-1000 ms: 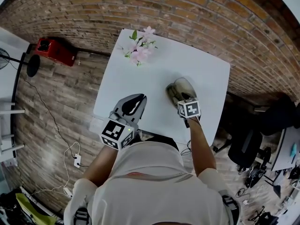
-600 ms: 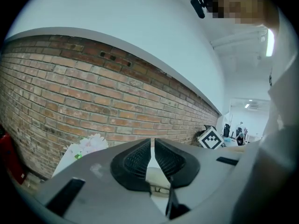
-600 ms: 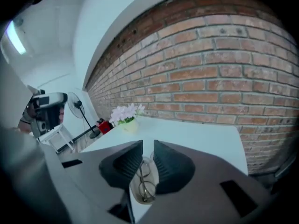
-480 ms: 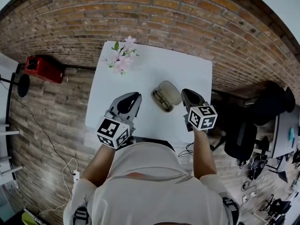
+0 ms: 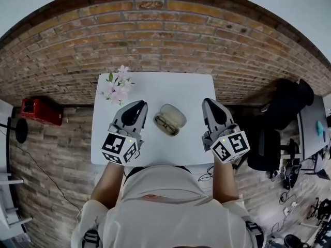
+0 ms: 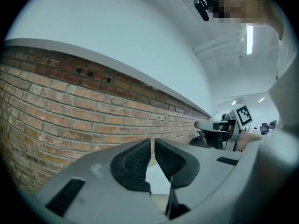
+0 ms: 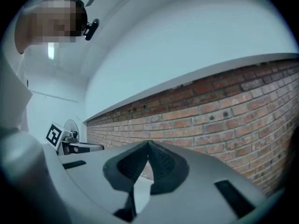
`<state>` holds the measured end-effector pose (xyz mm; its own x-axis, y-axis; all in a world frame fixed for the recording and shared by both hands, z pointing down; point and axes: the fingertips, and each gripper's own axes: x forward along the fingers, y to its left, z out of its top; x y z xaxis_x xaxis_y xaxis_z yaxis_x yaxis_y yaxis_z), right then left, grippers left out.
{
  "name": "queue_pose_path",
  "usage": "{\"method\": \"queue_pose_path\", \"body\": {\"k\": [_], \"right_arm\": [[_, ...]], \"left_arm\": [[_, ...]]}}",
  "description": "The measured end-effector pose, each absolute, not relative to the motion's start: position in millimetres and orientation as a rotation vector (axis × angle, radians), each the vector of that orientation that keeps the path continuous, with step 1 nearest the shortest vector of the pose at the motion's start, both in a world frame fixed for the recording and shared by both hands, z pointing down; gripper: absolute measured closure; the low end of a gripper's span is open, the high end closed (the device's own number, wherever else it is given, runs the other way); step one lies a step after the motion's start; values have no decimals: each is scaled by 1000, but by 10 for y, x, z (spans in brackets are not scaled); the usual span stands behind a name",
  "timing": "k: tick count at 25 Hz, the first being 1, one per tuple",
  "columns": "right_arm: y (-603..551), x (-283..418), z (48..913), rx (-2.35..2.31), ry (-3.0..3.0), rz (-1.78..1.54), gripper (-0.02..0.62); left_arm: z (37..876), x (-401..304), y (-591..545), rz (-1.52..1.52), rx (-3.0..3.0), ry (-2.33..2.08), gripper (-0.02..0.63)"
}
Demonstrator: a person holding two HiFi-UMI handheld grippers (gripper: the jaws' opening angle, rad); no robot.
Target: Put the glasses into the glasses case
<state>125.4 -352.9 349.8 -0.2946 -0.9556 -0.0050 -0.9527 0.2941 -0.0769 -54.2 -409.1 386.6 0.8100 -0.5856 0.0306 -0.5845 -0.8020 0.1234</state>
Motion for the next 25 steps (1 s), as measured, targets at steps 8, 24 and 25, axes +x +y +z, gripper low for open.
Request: {"method": "queue_pose_path", "body": {"k": [8, 24, 25], "right_arm": [[-3483, 1272, 3477, -1891, 2506, -24, 545], [-3512, 1083, 3695, -1823, 2629, -105, 543], [-3506, 1083, 3709, -1820, 2632, -113, 543]], "left_arm": [[3662, -527, -4084, -10, 2901, -988, 572], [3721, -616, -3937, -19, 2869, -990, 571], [3725, -617, -3928, -22, 2864, -985, 572]]}}
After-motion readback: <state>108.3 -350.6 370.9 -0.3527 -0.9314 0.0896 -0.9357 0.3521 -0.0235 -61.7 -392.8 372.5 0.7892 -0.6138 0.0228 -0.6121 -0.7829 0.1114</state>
